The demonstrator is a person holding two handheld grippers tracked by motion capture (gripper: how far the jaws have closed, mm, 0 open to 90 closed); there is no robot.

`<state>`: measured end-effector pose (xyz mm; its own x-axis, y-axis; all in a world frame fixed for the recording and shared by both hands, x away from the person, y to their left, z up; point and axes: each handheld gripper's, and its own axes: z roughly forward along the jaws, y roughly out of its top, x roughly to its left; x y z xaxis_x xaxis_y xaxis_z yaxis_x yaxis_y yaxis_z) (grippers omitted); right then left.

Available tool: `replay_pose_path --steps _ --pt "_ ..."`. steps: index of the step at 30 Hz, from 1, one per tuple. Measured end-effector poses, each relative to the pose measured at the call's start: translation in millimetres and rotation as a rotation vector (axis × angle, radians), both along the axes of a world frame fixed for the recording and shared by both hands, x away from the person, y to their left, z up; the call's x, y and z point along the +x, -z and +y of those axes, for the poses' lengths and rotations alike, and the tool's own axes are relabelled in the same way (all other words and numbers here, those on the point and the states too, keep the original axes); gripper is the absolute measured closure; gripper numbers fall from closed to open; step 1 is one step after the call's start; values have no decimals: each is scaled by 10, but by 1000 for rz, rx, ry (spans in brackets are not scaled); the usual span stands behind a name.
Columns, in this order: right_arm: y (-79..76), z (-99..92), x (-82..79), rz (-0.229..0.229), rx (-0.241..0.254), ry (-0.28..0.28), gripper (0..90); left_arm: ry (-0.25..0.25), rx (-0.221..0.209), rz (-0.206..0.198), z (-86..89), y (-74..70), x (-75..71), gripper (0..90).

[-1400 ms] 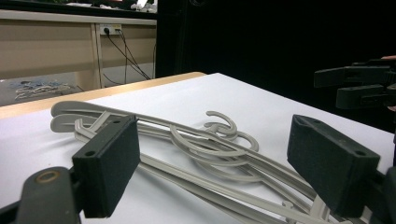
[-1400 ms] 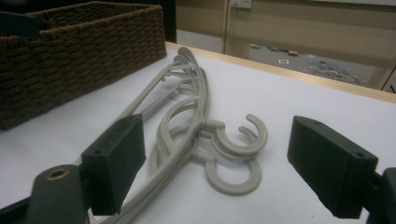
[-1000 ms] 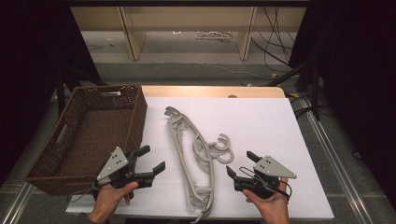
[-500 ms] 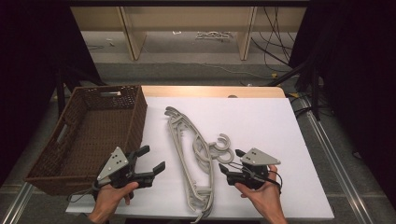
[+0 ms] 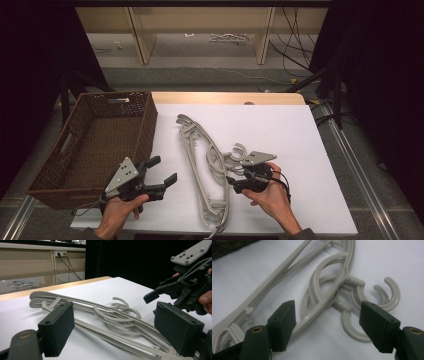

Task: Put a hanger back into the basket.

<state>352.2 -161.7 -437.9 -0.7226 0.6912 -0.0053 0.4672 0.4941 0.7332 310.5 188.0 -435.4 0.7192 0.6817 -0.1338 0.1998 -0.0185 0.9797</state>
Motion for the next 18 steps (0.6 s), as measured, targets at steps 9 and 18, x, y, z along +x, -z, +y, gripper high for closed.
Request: replay_pose_path --steps 9,18 --pt "75 63 137 92 -38 0 328 0 5 9 2 -3 2 164" --pt "202 241 266 157 -71 -19 376 2 6 13 -3 0 7 165"
